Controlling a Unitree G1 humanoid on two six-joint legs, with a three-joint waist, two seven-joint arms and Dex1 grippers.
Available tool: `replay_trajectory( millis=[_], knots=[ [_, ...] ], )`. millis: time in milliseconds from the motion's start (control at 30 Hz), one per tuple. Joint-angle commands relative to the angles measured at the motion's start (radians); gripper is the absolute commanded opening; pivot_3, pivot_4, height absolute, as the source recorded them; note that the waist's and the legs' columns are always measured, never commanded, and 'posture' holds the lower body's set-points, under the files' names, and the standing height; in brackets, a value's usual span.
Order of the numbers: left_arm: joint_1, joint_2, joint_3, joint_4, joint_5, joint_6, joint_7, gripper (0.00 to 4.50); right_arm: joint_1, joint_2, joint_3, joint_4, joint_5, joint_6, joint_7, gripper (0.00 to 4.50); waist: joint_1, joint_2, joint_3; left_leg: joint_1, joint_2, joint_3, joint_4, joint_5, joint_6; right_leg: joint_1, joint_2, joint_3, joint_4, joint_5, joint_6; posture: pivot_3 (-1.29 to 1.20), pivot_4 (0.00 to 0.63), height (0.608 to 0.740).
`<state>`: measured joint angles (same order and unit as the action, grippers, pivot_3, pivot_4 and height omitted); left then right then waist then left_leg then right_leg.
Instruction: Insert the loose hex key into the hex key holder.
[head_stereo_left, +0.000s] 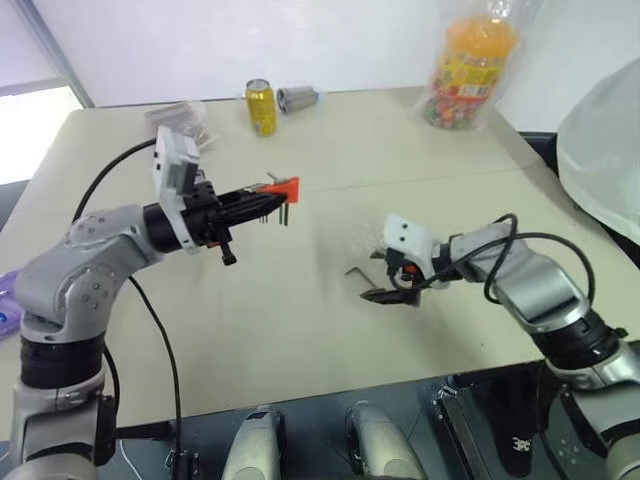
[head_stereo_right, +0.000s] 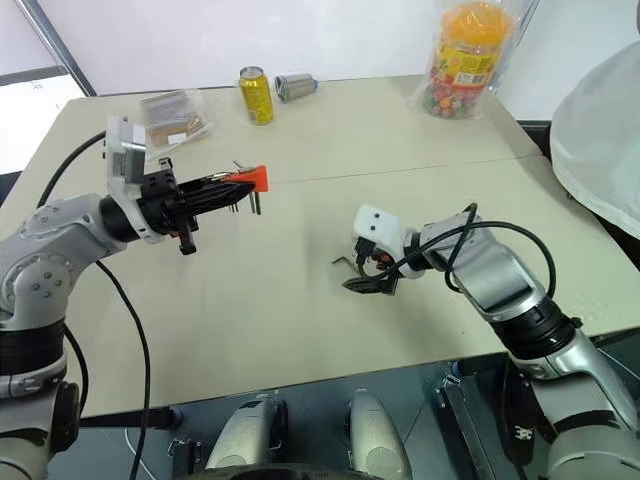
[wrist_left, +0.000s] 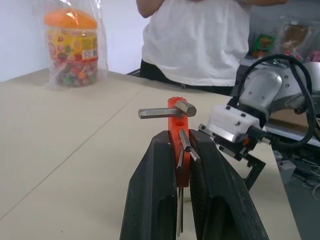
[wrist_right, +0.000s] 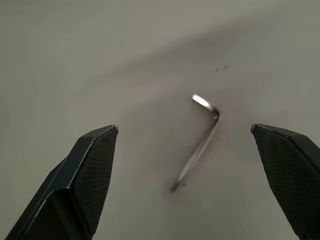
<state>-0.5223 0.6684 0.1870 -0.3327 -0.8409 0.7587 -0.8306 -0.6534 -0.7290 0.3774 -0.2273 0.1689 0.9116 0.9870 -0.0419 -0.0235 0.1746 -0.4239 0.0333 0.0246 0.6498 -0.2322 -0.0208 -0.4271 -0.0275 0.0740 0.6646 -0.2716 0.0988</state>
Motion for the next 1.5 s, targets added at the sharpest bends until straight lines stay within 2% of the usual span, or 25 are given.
replay_trajectory(
  millis=[33,333,367,433,633,667,767,900,1067,1167,1233,1433,1500],
  knots=[
    [0.0,0.015,0.035,-0.047,-0.027,-0.002,0.013,0.0,-0.022,0.047,-0.005,0.059,-0.031,-0.003,-0.068,4.43,0.0,0.0,0.0,0.0,0.0,0.0,0.0,0.0,0.0,0.0,0.0,0.0,0.0,0.0,0.0,0.0,0.15,0.74],
    [0.027,0.027,0.047,-0.076,-0.045,0.001,0.045,0.0,-0.041,0.118,0.003,0.241,-0.066,-0.055,-0.113,4.43,-0.001,0.0,0.0,0.0,0.0,0.0,0.0,0.0,0.0,0.0,0.0,0.0,0.0,0.0,0.0,0.0,0.15,0.74],
    [0.031,0.028,0.049,-0.081,-0.047,0.002,0.049,0.0,-0.038,0.121,0.006,0.251,-0.07,-0.063,-0.113,4.2,-0.001,0.0,0.0,0.0,0.0,0.0,0.0,0.0,0.0,0.0,0.0,0.0,0.0,0.0,0.0,0.0,0.15,0.74],
    [0.038,0.03,0.052,-0.088,-0.05,0.002,0.055,0.0,-0.035,0.131,0.011,0.268,-0.079,-0.072,-0.122,3.54,-0.002,0.0,0.0,0.0,0.0,0.0,0.0,0.0,0.0,0.0,0.0,0.0,0.0,0.0,0.0,0.0,0.15,0.74],
    [0.05,0.034,0.055,-0.095,-0.056,0.0,0.069,0.0,-0.043,0.159,0.024,0.272,-0.083,-0.057,-0.12,0.39,-0.002,-0.001,0.0,0.0,0.0,0.0,0.0,0.0,0.0,0.0,0.0,0.0,0.0,0.0,0.0,0.0,0.15,0.74],
    [0.052,0.034,0.055,-0.095,-0.057,-0.001,0.071,0.0,-0.045,0.162,0.025,0.272,-0.083,-0.055,-0.119,0.04,-0.002,-0.001,0.0,0.0,0.0,0.0,0.0,0.0,0.0,0.0,0.0,0.0,0.0,0.0,0.0,0.0,0.15,0.74],
    [0.061,0.035,0.056,-0.101,-0.061,-0.003,0.075,0.0,-0.049,0.177,0.006,0.261,-0.07,-0.032,-0.125,0.04,-0.002,-0.001,0.0,0.0,0.0,0.0,0.0,0.0,0.0,0.0,0.001,0.0,0.0,0.0,0.0,0.0,0.15,0.74],
    [0.069,0.02,0.046,-0.093,-0.051,-0.017,0.083,0.0,-0.081,0.385,-0.267,0.314,-0.001,-0.105,-0.382,0.04,-0.007,-0.001,-0.001,0.001,0.001,0.0,-0.001,0.0,0.0,0.0,0.002,0.0,0.0,0.0,0.0,0.0,0.15,0.74],
    [0.045,-0.028,0.02,-0.064,-0.02,-0.045,0.11,0.0,-0.181,0.515,-0.491,0.338,0.006,-0.399,-0.668,0.04,0.006,-0.001,0.0,-0.002,0.0,0.0,-0.001,0.0,0.0,-0.002,-0.001,0.0,0.0,0.0,0.0,0.0,0.15,0.74],
    [0.022,-0.055,0.005,-0.048,-0.003,-0.057,0.121,0.0,-0.23,0.552,-0.531,0.268,0.032,-0.528,-0.709,0.04,0.007,-0.001,0.0,-0.003,-0.001,0.0,-0.001,0.0,0.0,-0.001,-0.002,0.0,-0.002,0.0,0.001,0.0,0.15,0.74],
    [0.004,-0.071,-0.005,-0.035,0.009,-0.064,0.128,0.0,-0.249,0.583,-0.548,0.211,0.084,-0.546,-0.71,0.04,0.001,-0.001,0.0,-0.002,-0.001,0.0,-0.002,0.0,0.0,-0.001,-0.002,0.0,-0.002,0.0,0.001,0.0,0.15,0.74],
    [-0.04,-0.103,-0.032,-0.001,0.042,-0.081,0.128,0.0,-0.263,0.672,-0.576,0.076,0.331,-0.401,-0.699,0.04,-0.005,-0.001,0.0,-0.001,0.001,-0.001,-0.003,0.0,0.0,-0.002,0.0,0.0,0.0,0.0,0.0,0.0,0.15,0.74],
    [-0.068,-0.121,-0.046,0.017,0.051,-0.088,0.128,0.0,-0.256,0.72,-0.589,0.038,0.46,-0.342,-0.696,0.04,-0.003,-0.001,0.0,-0.001,0.001,-0.001,-0.003,0.0,0.0,-0.002,0.0,-0.001,0.0,0.0,0.0,0.0,0.15,0.74]
  ],
)
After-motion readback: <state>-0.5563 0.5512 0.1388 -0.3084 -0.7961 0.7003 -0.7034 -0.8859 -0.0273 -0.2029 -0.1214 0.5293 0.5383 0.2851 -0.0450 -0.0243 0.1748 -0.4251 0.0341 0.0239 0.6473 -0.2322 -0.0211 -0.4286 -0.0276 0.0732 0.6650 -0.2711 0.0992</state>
